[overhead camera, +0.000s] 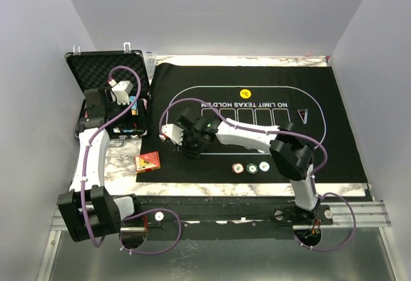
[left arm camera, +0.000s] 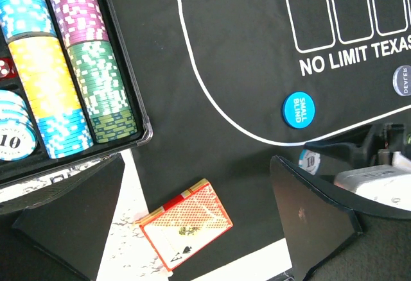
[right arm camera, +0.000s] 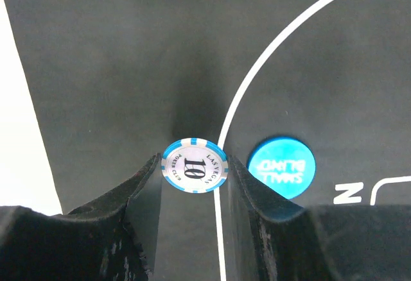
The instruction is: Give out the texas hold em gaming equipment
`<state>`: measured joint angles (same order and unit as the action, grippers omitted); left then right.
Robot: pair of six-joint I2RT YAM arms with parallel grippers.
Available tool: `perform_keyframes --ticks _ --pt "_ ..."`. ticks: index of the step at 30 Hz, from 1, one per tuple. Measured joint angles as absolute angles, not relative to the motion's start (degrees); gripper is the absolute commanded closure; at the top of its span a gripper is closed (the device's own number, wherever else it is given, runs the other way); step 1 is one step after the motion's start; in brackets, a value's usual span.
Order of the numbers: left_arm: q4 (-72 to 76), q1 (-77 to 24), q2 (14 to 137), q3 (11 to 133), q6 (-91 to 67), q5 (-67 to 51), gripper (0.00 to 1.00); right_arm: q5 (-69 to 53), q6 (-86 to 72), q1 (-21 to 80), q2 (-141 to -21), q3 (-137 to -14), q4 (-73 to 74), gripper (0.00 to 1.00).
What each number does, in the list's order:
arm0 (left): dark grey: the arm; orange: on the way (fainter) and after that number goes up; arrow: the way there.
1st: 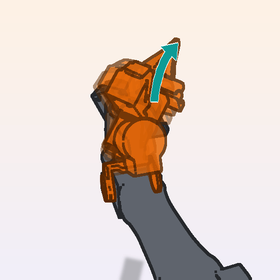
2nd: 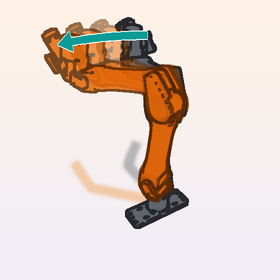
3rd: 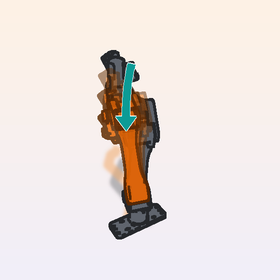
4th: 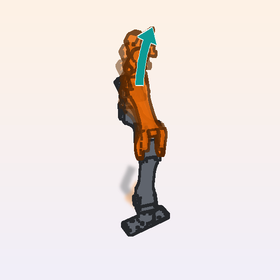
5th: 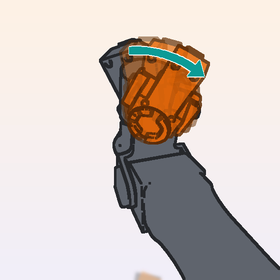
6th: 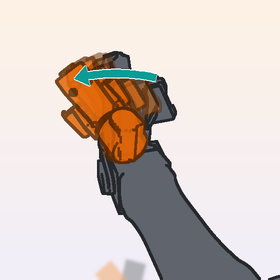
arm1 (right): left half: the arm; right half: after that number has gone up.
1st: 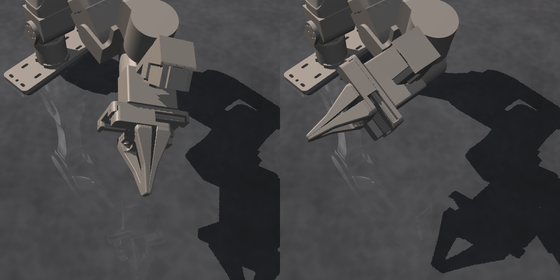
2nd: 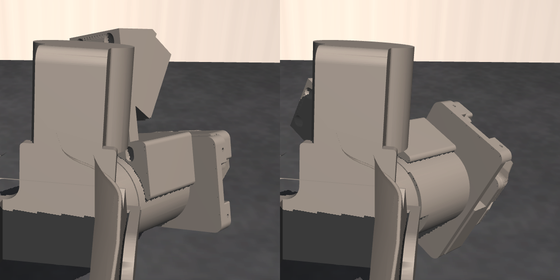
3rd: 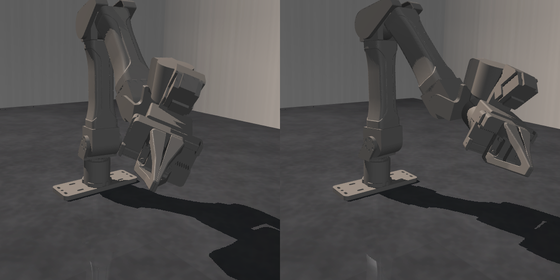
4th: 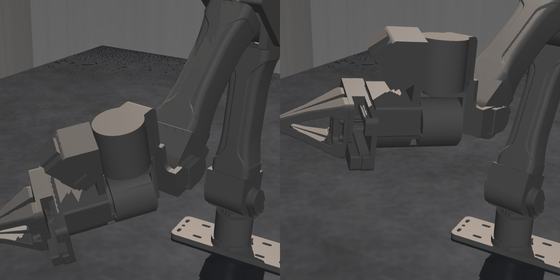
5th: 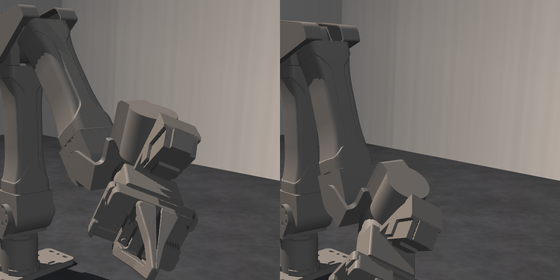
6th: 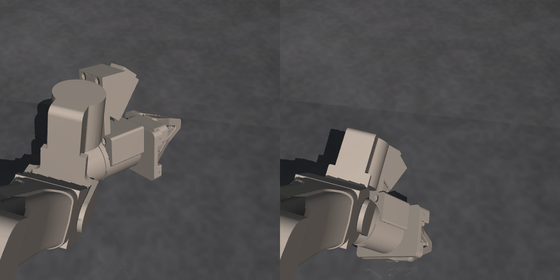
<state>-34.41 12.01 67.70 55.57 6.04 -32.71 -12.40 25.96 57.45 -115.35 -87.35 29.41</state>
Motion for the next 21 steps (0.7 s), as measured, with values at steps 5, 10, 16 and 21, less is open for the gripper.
perform_keyframes --ticks 5,10,16,21 --pt "-34.41 12.36 67.7 55.59 5.69 -33.23 0.01 -11.79 25.65 58.17 -117.95 -88.42 29.39 0.63" --pt "-34.41 12.95 67.7 55.59 5.37 -33.28 0.01 -9.93 25.52 58.17 -119.11 -88.42 29.04 0.52" --pt "-34.41 13.15 67.77 55.59 5.26 -33.5 0.01 -8.91 25.47 58.13 -119.39 -88.42 28.29 0.23" --pt "-34.41 13.19 67.81 55.59 5.19 -33.54 0.01 -8.67 24.95 58.11 -118.5 -88.29 28.51 0.24"
